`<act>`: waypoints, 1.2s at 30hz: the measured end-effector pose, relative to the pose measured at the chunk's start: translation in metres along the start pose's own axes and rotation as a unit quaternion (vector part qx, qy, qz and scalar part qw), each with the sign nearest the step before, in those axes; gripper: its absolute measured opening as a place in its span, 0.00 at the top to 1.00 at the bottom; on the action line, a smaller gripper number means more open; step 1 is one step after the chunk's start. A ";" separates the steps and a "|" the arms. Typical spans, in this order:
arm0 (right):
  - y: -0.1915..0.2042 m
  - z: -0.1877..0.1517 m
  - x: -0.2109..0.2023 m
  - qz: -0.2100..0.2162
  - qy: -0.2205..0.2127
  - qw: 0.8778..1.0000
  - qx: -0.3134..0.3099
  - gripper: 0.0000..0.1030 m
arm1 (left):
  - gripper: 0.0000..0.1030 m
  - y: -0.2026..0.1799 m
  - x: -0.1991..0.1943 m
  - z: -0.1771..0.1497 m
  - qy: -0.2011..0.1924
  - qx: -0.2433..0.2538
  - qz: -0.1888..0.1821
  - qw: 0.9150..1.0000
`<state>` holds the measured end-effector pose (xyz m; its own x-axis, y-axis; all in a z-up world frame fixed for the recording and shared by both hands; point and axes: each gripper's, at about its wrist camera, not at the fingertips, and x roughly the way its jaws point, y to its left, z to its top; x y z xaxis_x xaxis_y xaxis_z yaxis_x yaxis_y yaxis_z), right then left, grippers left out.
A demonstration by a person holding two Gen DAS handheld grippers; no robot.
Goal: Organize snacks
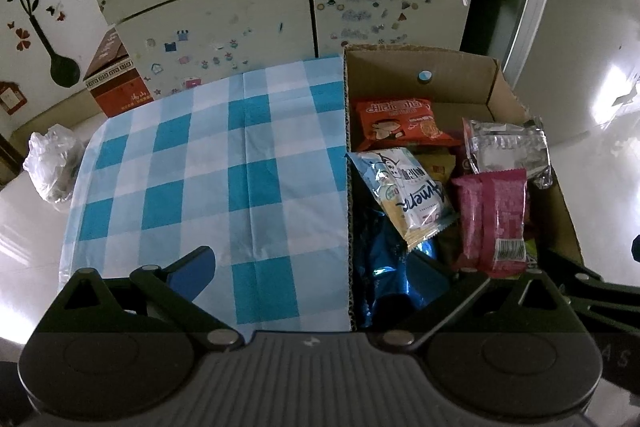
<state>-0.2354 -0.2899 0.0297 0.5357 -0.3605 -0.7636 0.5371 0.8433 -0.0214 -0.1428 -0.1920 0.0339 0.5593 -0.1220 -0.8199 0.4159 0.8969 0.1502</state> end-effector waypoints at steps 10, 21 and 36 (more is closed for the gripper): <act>0.001 0.000 0.005 -0.012 0.005 1.000 0.004 0.09 | 0.00 0.004 -0.004 -0.001 -0.007 0.001 -0.001 1.000; 0.003 0.000 0.004 -0.013 0.006 1.000 0.009 0.09 | 0.00 0.009 -0.008 -0.001 -0.012 0.002 -0.004 1.000; 0.022 0.002 0.000 -0.002 0.002 1.000 0.000 0.09 | 0.00 0.030 -0.022 -0.003 -0.030 0.004 0.002 1.000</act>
<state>-0.2224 -0.2726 0.0309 0.5308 -0.3612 -0.7667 0.5392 0.8419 -0.0233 -0.1447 -0.1610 0.0546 0.6027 -0.1444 -0.7848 0.4198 0.8938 0.1580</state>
